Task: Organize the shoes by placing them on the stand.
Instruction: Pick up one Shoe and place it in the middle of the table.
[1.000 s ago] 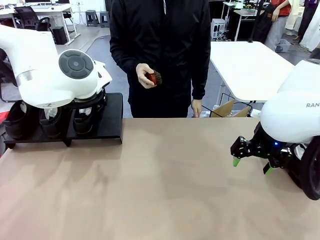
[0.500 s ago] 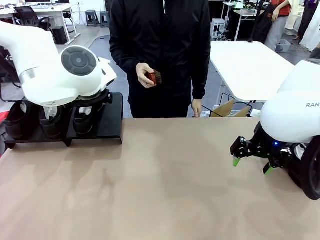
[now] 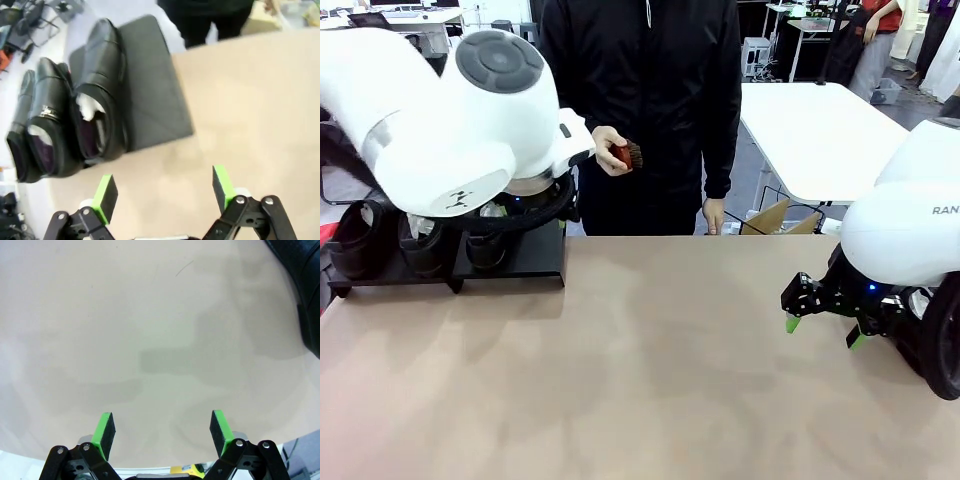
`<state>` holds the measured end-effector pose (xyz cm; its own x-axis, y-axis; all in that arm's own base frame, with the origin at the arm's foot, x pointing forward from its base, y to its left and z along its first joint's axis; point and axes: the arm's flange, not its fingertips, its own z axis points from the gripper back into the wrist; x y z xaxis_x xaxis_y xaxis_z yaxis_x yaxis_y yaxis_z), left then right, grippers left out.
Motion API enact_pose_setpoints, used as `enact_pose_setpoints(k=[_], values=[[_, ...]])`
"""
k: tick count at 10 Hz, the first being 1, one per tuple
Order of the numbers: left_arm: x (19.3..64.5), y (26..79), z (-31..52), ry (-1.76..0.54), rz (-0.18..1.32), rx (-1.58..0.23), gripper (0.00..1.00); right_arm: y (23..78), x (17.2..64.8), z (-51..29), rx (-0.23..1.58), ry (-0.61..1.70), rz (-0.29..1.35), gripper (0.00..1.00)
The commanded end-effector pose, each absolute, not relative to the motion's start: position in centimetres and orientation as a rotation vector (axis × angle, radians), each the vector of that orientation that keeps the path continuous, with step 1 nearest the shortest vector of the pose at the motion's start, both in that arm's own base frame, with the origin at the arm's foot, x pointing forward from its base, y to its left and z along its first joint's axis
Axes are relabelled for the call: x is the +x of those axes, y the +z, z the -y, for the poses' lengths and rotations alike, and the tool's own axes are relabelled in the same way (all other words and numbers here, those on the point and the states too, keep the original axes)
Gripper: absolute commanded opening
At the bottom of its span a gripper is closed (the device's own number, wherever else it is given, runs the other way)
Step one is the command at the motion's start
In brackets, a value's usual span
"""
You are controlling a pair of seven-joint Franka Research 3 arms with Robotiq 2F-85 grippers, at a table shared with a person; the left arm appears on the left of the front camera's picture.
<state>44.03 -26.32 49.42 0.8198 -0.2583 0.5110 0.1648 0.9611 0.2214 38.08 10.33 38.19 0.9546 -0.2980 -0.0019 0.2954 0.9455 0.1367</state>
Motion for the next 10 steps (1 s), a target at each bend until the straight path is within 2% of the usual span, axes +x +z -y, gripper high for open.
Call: enact_pose_setpoints(k=[1,2,3,6,7,10], values=[[43.6,49.6,23.1,-0.269,0.489,0.085,0.98,38.3,38.1,-10.4,0.137,-0.304,0.023,1.0],[44.0,49.4,21.6,-0.221,0.529,0.071,0.98,38.3,38.1,-10.4,0.137,-0.304,0.023,1.0],[44.1,49.1,25.4,-0.251,0.522,0.125,0.98,38.3,38.1,-10.4,0.137,-0.304,0.023,1.0],[44.1,49.1,25.4,-0.251,0.522,0.125,0.98,38.2,38.1,-10.3,0.136,-0.302,0.019,1.0],[44.1,49.1,25.4,-0.251,0.522,0.125,0.98,38.2,39.9,-10.7,0.07,-0.226,-0.014,1.0],[44.1,49.1,25.4,-0.251,0.522,0.125,0.98,43.2,44.5,-4.3,-0.047,-0.097,-0.041,1.0]])
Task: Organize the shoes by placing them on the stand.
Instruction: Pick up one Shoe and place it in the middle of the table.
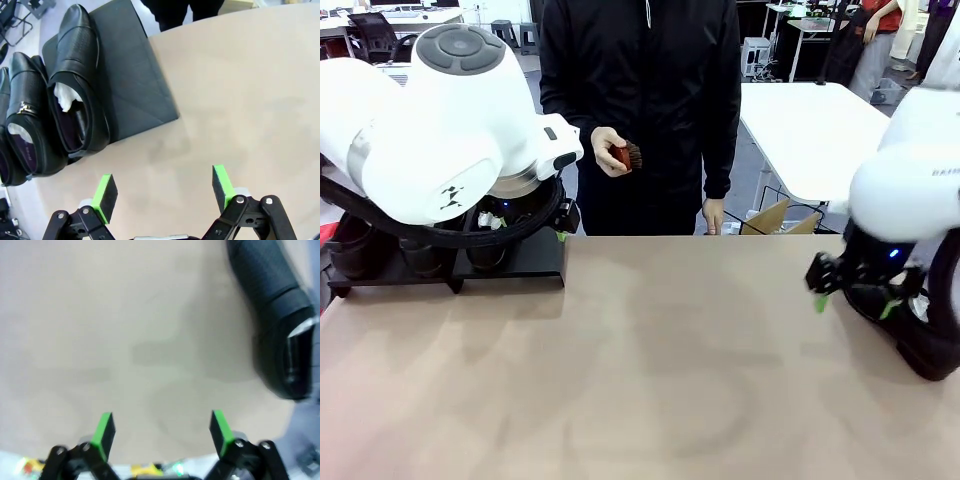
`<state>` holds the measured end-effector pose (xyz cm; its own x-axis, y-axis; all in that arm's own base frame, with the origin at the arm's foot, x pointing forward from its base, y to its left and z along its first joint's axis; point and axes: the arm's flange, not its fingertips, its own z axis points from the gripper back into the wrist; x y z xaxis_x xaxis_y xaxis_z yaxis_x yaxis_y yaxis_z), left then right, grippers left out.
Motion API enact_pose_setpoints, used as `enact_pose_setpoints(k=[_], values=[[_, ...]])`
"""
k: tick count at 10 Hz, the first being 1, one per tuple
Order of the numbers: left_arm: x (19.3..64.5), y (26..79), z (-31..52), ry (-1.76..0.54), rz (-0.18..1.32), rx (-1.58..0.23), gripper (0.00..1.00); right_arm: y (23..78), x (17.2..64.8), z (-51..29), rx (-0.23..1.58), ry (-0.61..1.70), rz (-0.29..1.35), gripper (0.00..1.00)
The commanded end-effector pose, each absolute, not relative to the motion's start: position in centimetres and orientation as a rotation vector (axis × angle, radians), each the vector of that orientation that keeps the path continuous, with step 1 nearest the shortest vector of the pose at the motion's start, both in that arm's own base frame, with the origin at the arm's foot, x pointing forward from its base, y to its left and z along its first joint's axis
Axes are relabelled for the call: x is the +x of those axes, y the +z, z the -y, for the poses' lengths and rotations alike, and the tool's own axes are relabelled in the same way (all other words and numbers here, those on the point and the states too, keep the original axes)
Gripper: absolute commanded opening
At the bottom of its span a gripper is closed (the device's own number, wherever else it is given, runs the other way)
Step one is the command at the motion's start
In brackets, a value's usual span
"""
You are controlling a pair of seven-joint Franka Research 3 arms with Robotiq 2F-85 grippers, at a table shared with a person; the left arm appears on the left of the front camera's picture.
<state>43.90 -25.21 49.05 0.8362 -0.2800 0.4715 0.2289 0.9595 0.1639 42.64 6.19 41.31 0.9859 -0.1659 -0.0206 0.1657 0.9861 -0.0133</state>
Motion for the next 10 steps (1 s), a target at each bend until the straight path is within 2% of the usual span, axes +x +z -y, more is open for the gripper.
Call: enact_pose_setpoints(k=[1,5,6,7,9,10], values=[[44.1,49.1,25.4,-0.251,0.522,0.125,0.98,43.6,44.8,-2.7,-0.055,-0.026,-0.058,1.0],[44.1,49.1,25.4,-0.251,0.522,0.125,0.98,41.7,46.9,2.1,0.026,0.174,-0.181,1.0],[44.1,49.1,25.4,-0.251,0.522,0.125,0.98,41.3,47.6,1.7,0.074,0.057,-0.163,1.0],[44.1,49.1,25.4,-0.251,0.522,0.125,0.98,41.7,45.9,1.9,0.009,0.115,-0.153,1.0],[44.1,49.1,25.4,-0.251,0.522,0.125,0.98,40.6,46.5,2.0,0.027,0.108,-0.174,1.0],[44.1,49.1,25.4,-0.251,0.522,0.125,0.98,39.6,46.8,1.7,-0.016,0.209,-0.139,1.0]])
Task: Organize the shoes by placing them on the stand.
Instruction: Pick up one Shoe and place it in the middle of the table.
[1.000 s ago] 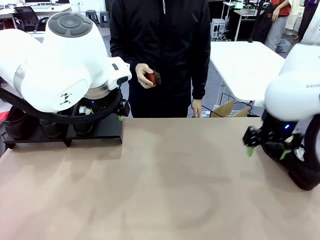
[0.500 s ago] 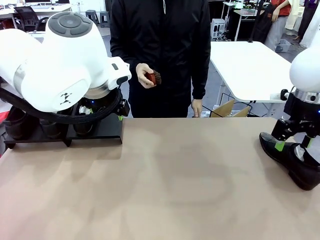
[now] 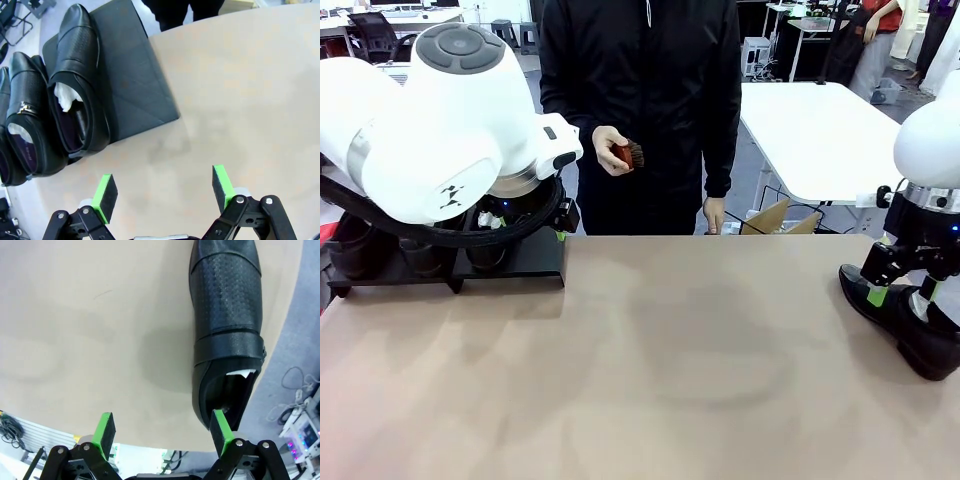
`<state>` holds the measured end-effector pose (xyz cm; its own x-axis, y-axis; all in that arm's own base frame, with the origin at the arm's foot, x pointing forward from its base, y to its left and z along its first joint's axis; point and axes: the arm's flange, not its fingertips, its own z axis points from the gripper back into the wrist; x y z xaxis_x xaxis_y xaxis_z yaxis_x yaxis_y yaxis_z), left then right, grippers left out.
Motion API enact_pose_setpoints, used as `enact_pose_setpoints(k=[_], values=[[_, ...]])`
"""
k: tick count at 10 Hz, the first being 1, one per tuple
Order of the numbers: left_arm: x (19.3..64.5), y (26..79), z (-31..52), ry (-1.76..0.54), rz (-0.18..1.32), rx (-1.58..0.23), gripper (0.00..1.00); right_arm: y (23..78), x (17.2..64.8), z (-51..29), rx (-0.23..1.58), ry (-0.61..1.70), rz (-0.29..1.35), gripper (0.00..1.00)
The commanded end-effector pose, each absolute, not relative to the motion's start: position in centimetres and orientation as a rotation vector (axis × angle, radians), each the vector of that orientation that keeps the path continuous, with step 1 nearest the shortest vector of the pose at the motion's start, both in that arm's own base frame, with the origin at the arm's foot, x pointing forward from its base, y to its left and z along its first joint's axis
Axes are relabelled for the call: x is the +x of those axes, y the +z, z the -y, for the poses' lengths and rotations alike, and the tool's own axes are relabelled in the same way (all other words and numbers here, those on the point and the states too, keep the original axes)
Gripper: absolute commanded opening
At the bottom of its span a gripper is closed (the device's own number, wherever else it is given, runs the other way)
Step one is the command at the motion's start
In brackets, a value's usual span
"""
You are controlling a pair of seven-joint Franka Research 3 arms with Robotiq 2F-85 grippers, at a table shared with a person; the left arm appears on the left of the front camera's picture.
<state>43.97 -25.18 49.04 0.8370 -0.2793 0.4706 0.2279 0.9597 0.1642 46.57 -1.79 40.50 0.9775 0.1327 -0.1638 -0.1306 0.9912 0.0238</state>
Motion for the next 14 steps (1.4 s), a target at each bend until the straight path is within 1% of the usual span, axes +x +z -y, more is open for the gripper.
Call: enact_pose_setpoints(k=[1,4,8,11,12,13,14], values=[[44.1,49.1,25.4,-0.251,0.522,0.125,0.98,39.2,46.8,2.1,-0.055,0.231,-0.118,1.0],[44.1,49.1,25.4,-0.251,0.522,0.125,0.98,37.0,47.1,3.4,-0.053,0.214,-0.122,1.0],[44.1,49.1,25.4,-0.251,0.522,0.125,0.98,35.6,46.6,5.8,-0.022,0.188,-0.137,1.0],[44.1,49.1,25.4,-0.251,0.522,0.125,0.98,33.9,46.8,6.7,0.017,0.189,-0.103,1.0],[44.1,49.1,25.4,-0.251,0.522,0.125,0.98,33.6,46.8,7.0,0.028,0.188,-0.074,0.98],[44.1,49.1,25.4,-0.251,0.522,0.125,0.98,33.1,46.8,6.9,0.038,0.188,-0.063,0.92],[44.1,49.1,25.4,-0.251,0.522,0.125,0.98,32.7,46.9,6.8,0.055,0.186,-0.059,0.79]])
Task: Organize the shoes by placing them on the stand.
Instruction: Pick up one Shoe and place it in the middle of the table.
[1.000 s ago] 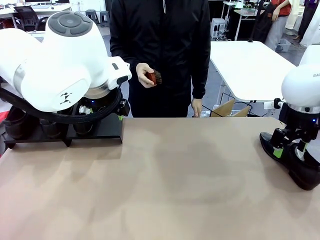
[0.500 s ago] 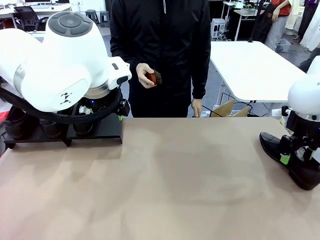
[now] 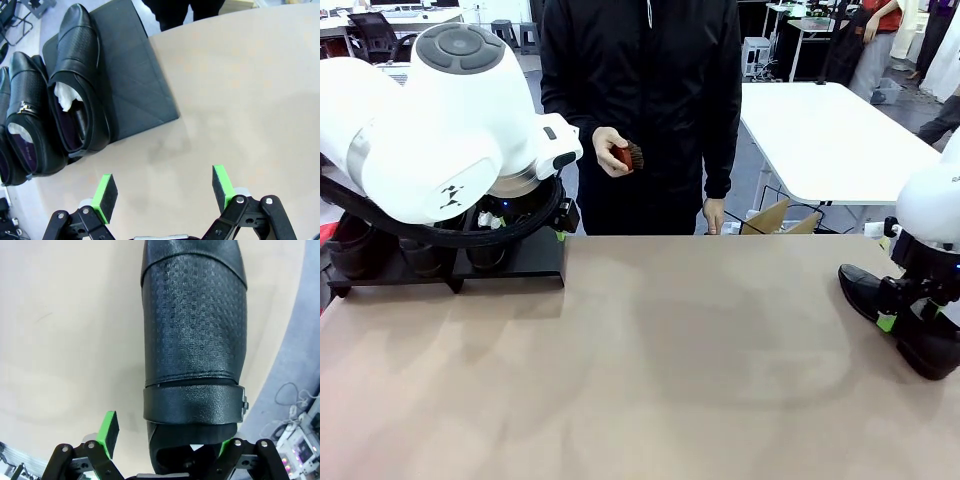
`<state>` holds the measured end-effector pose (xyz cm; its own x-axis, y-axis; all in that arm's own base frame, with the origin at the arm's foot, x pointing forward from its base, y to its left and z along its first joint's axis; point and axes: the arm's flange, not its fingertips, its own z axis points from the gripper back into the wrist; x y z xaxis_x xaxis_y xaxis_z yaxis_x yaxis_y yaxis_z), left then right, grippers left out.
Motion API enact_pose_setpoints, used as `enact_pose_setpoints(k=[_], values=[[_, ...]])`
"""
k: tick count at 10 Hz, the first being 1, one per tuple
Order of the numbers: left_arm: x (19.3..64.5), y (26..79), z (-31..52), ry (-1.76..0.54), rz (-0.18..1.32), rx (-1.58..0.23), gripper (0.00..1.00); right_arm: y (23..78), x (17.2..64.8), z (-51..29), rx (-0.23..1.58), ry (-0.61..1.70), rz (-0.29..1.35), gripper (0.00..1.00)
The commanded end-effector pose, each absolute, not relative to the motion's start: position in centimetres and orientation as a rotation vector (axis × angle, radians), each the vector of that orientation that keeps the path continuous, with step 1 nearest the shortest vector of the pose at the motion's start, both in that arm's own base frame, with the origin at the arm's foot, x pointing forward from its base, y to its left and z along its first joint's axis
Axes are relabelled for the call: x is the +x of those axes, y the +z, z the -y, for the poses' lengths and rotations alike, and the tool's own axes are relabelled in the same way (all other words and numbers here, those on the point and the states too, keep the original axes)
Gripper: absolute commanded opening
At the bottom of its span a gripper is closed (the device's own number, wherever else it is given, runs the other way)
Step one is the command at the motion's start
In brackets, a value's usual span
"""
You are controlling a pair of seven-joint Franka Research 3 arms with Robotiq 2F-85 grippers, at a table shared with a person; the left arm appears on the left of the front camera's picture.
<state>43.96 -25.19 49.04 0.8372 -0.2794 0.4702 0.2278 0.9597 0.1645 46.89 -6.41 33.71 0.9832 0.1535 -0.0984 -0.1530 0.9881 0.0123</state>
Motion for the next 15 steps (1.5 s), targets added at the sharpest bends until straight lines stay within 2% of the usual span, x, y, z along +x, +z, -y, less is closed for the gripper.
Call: enact_pose_setpoints(k=[1,4,10,11,15], values=[[44.1,49.1,25.4,-0.251,0.522,0.125,0.98,32.8,46.8,6.9,0.05,0.184,-0.055,0.6],[44.1,49.1,25.4,-0.251,0.522,0.125,0.98,33.5,46.3,7.5,0.04,0.195,-0.036,0.02],[44.1,49.1,25.4,-0.251,0.522,0.125,0.98,34.0,45.5,7.3,0.062,0.176,-0.054,0.0],[44.1,49.1,25.4,-0.251,0.522,0.125,0.98,36.3,45.0,6.2,0.044,0.109,-0.066,0.0],[44.1,49.1,25.4,-0.251,0.522,0.125,0.98,45.0,41.9,-3.1,0.1,0.025,0.146,0.0]])
